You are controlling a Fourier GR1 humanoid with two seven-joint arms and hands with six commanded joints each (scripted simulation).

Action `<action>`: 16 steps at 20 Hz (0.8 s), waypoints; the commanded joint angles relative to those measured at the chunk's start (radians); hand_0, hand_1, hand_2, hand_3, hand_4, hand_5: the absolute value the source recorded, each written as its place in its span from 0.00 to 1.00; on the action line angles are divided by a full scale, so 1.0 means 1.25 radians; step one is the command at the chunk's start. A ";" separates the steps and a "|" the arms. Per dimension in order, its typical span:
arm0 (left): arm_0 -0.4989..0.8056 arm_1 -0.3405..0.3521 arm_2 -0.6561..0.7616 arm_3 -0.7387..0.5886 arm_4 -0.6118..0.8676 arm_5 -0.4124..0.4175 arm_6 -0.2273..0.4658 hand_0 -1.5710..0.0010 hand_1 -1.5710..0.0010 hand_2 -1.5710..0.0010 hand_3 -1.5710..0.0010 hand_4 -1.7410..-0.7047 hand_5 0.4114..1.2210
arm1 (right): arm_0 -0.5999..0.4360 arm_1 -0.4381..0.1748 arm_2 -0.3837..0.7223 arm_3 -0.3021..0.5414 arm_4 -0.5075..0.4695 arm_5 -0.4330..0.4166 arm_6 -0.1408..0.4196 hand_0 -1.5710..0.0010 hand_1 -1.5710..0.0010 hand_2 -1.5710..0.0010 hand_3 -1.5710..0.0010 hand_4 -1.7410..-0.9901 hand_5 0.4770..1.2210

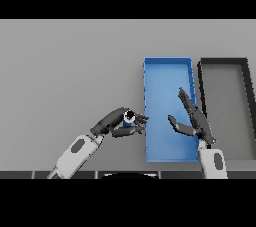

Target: Pick up the blue pipe and place it into the blue bin.

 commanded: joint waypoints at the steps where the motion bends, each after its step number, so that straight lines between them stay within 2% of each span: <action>1: -0.006 -0.004 -0.001 0.005 -0.002 0.000 0.004 0.00 0.00 0.00 0.08 0.01 1.00 | -0.009 -0.010 -0.003 -0.036 -0.058 0.030 0.029 1.00 1.00 1.00 1.00 0.66 0.14; 2: -0.004 -0.004 -0.003 0.000 0.003 -0.003 0.007 0.00 0.00 0.00 0.08 0.01 1.00 | -0.028 -0.022 -0.001 -0.064 -0.098 0.047 0.074 1.00 1.00 1.00 1.00 0.65 0.10; 5: -0.008 -0.007 -0.006 0.010 -0.004 -0.007 0.002 0.00 0.00 0.00 0.08 0.01 1.00 | -0.069 -0.083 0.013 -0.131 -0.231 0.134 0.161 1.00 1.00 1.00 1.00 0.57 0.05; 6: -0.004 -0.003 -0.006 -0.013 -0.001 -0.002 -0.001 0.00 0.00 0.00 0.08 0.01 1.00 | -0.087 -0.092 0.026 -0.149 -0.263 0.149 0.190 1.00 1.00 1.00 1.00 0.55 0.04; 9: -0.008 -0.001 -0.008 0.006 -0.017 -0.001 0.010 0.00 0.00 0.00 0.08 0.01 1.00 | -0.161 -0.133 0.064 -0.198 -0.320 0.192 0.252 1.00 1.00 1.00 1.00 0.54 0.04; 11: -0.018 -0.011 -0.009 0.016 -0.021 0.000 0.018 0.00 0.00 0.00 0.08 0.01 1.00 | -0.217 -0.137 0.092 -0.205 -0.343 0.200 0.298 1.00 1.00 1.00 1.00 0.54 0.02; 14: -0.016 -0.003 -0.001 0.011 -0.012 -0.007 0.010 0.00 0.00 0.00 0.08 0.01 1.00 | -0.275 -0.131 0.128 -0.200 -0.339 0.215 0.333 1.00 1.00 1.00 1.00 0.55 0.01; 16: -0.017 -0.011 -0.004 0.022 -0.013 -0.010 0.004 0.00 0.00 0.00 0.08 0.01 1.00 | -0.312 -0.118 0.154 -0.196 -0.331 0.230 0.337 1.00 1.00 1.00 1.00 0.56 0.02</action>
